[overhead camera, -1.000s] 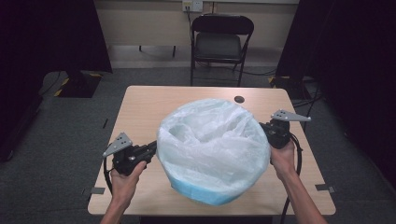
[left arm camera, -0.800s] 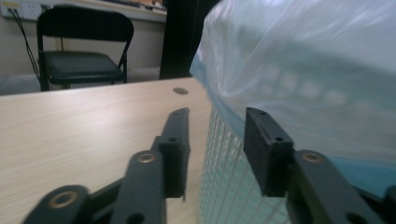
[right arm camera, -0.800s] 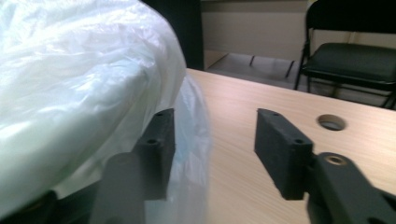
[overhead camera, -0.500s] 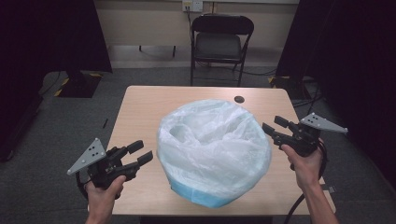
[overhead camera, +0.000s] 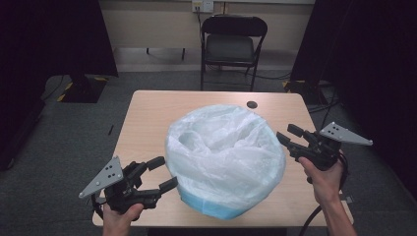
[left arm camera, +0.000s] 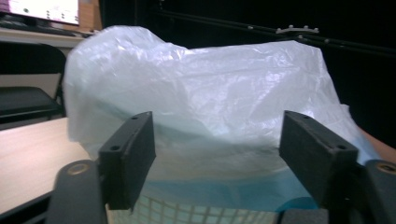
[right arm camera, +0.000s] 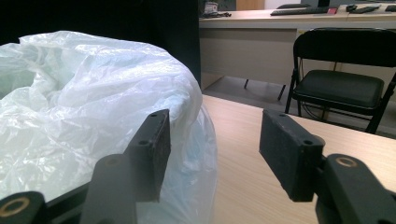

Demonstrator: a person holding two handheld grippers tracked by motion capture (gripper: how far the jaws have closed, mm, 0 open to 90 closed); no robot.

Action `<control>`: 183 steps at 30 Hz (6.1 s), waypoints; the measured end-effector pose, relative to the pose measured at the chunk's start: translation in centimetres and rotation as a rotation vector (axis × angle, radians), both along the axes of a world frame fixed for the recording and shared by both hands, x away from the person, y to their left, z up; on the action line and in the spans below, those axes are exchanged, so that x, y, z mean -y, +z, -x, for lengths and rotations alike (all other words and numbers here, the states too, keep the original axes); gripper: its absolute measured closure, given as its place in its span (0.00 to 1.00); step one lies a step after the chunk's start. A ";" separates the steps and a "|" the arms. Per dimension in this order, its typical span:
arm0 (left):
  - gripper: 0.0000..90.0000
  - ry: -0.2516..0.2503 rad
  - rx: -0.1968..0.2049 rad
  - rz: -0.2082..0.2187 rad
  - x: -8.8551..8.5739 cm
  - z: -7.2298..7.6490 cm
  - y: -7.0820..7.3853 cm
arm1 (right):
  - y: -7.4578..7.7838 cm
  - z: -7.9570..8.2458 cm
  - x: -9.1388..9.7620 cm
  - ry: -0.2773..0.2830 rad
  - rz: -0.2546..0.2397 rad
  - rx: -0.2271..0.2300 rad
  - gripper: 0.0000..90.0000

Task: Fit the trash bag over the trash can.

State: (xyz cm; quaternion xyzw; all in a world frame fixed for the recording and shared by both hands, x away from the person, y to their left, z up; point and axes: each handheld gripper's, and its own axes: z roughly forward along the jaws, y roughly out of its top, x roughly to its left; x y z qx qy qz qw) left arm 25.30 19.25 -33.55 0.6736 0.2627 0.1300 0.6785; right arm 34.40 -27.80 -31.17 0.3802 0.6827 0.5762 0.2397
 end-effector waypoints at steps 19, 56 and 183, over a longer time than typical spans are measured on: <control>1.00 -0.033 -0.031 -0.112 1.5 0.1 -2.0 | 0.8 -0.3 0.7 -0.009 -0.011 0.017 0.45; 0.58 0.076 -0.127 -0.104 4.6 2.2 -1.5 | 2.8 5.5 -8.9 0.448 0.062 0.046 0.44; 0.26 0.232 -0.360 -0.614 0.1 -8.0 -16.2 | 0.6 -8.7 -14.6 0.352 0.685 -0.429 0.33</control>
